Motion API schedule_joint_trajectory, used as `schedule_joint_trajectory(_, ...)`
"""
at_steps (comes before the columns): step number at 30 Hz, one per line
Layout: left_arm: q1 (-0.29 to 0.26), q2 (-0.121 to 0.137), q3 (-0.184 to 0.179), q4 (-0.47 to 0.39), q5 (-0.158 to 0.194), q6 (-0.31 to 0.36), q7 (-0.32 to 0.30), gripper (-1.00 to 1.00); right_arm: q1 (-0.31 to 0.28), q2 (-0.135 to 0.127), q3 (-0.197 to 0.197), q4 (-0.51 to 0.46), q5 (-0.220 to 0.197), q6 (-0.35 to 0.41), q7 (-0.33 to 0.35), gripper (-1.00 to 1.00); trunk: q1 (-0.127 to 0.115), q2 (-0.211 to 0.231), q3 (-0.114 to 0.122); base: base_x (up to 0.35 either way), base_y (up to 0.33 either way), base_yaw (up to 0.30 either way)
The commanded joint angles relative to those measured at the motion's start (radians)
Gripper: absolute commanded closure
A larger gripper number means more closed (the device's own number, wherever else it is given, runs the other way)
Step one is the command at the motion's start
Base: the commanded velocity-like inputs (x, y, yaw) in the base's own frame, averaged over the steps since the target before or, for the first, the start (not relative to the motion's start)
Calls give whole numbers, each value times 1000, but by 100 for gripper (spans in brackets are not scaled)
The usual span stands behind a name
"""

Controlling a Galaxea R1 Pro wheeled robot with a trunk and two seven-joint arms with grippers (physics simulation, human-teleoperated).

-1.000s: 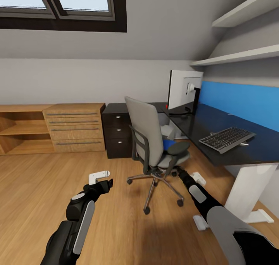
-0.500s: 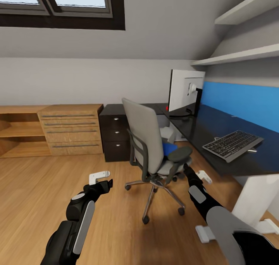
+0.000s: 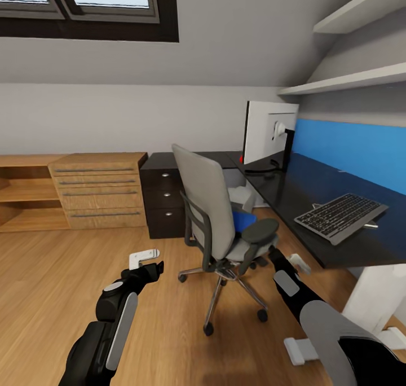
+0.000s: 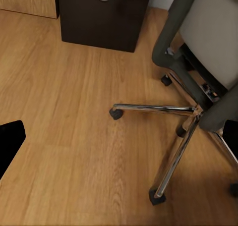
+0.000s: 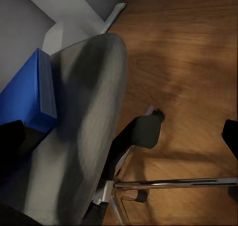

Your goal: In the bedroom, organize the workspace by keeping the computer under the desk, ensuring the monitor is on the desk, placing the keyboard on the desk next to the monitor, placing the mouse on the desk next to the keyboard, moving the folder from the swivel chair onto the desk next to the mouse, stacking the notebook on top of the folder with the pen on top of the notebook, and positioning the swivel chair next to the desk.

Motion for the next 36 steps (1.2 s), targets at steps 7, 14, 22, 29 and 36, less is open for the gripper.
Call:
schedule_joint_trajectory(7,-1,0,-1,-1,11,3,9,-100,0,3,2,-4,-3,40,-18,-100,0,0,-1,196,-1,0)
schedule_joint_trajectory(14,-1,0,-1,-1,11,3,9,-100,0,3,4,-7,-1,44,-57,-100,0,0,-1,70,0,0)
schedule_joint_trajectory(22,-1,0,-1,-1,11,3,9,-100,0,4,7,-7,2,45,-88,-100,0,0,-1,6,0,0)
schedule_joint_trajectory(29,-1,0,1,-1,11,3,9,-100,0,24,10,-6,73,45,-101,-100,0,0,-1,0,0,0)
schedule_joint_trajectory(36,-1,1,1,-1,11,3,9,-100,0,66,8,-9,236,44,-191,-100,0,0,-1,0,0,0)
